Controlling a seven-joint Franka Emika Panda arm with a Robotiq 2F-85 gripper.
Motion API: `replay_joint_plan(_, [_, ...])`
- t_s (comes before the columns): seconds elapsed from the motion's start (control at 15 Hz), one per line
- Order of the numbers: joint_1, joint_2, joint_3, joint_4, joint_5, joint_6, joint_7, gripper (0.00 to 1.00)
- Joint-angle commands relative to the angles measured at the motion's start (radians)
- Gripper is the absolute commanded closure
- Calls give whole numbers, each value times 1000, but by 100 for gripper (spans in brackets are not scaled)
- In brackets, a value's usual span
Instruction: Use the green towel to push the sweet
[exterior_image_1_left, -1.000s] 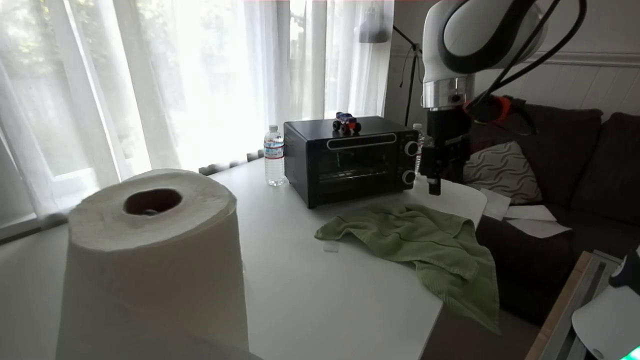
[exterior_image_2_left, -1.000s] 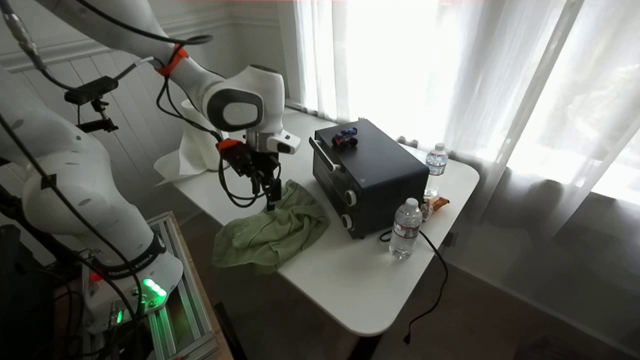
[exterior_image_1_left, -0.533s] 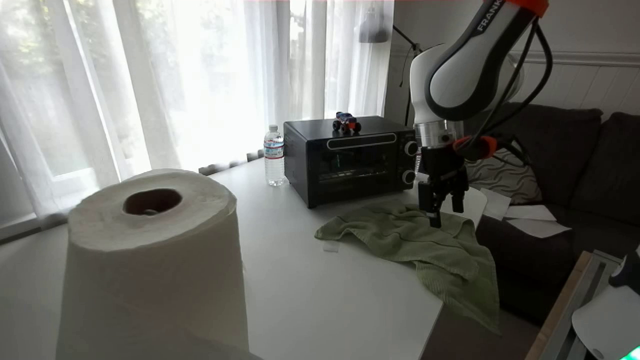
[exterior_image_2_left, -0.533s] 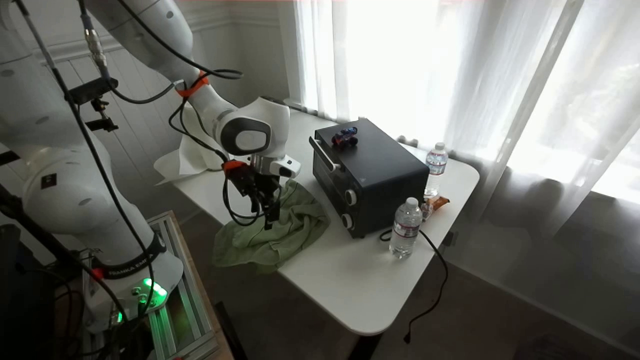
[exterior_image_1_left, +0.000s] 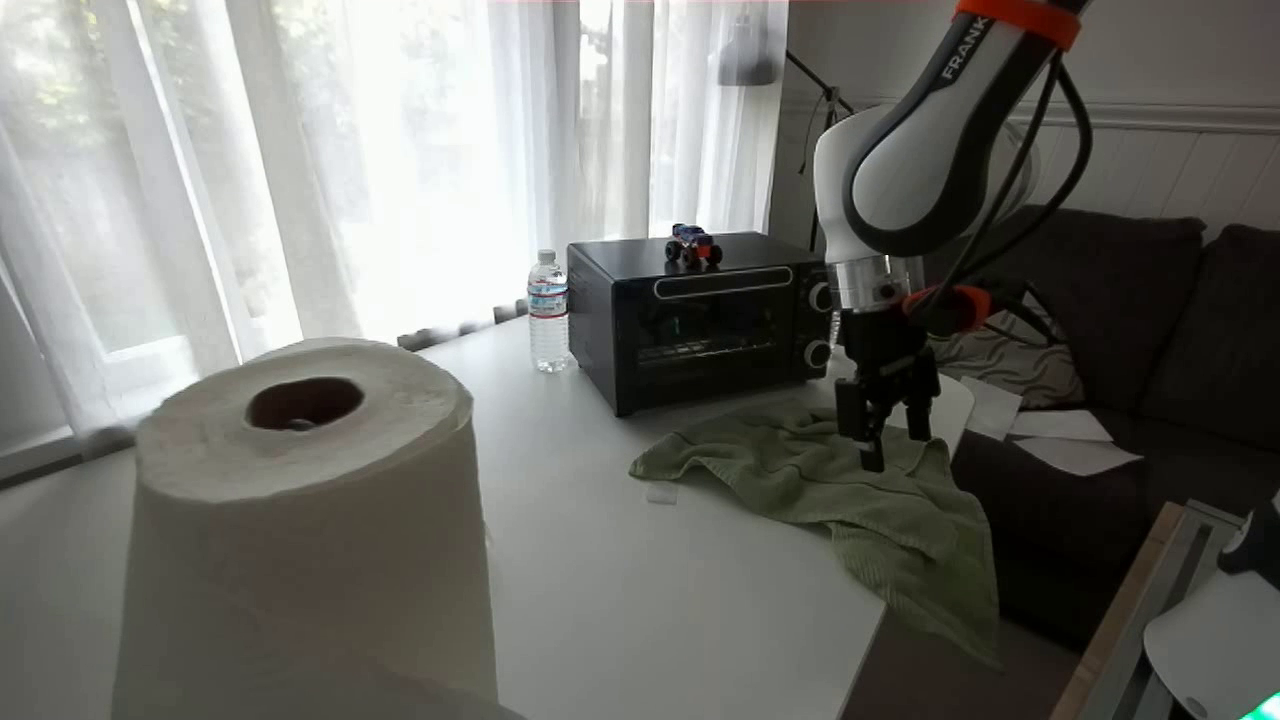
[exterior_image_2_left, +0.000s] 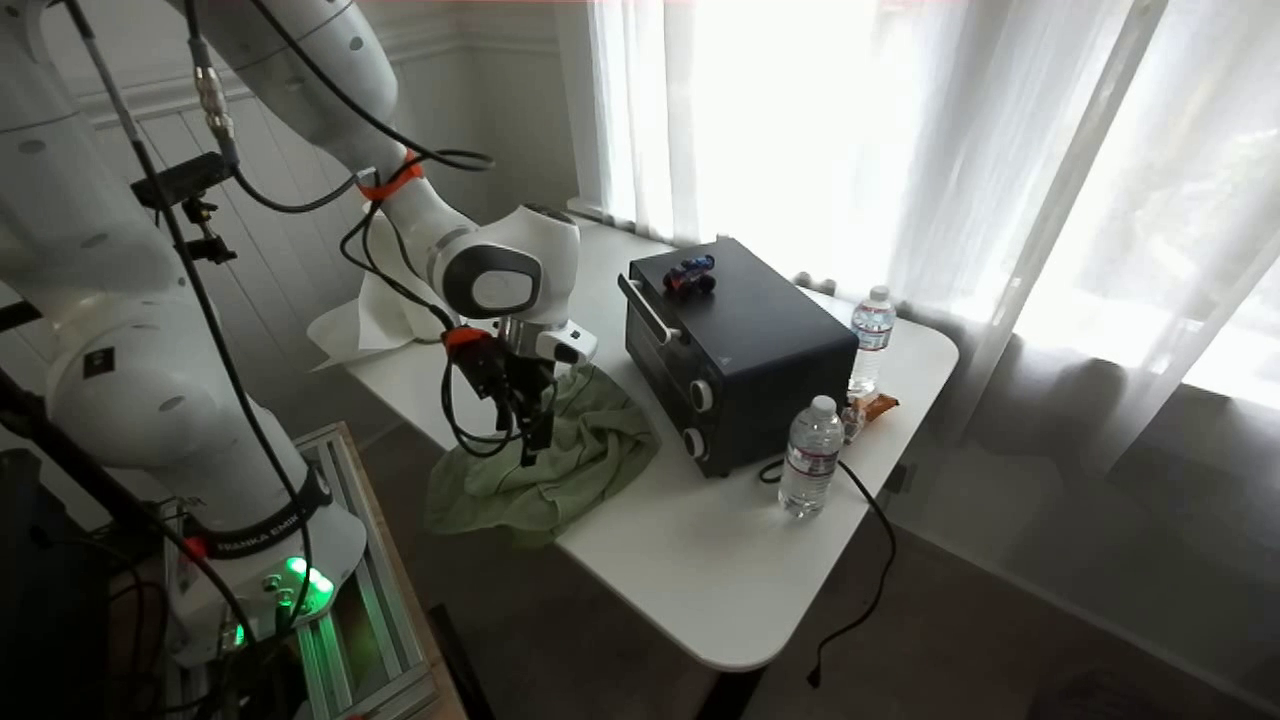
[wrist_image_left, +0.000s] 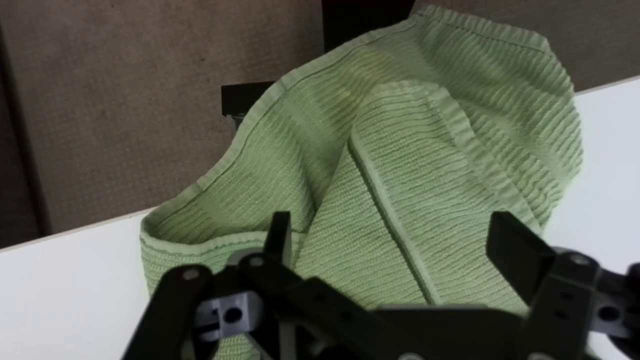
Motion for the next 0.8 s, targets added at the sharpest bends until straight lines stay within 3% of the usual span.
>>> replay_joint_plan(0.0, [15, 58, 16, 2, 17, 39, 79, 0])
replay_joint_plan(0.47, [30, 129, 6, 2, 6, 139, 179, 0])
replay_joint_plan(0.6, [29, 142, 8, 3, 20, 166, 171, 26])
replay_joint_plan(0.73, [29, 152, 5, 3, 18, 190, 167, 41])
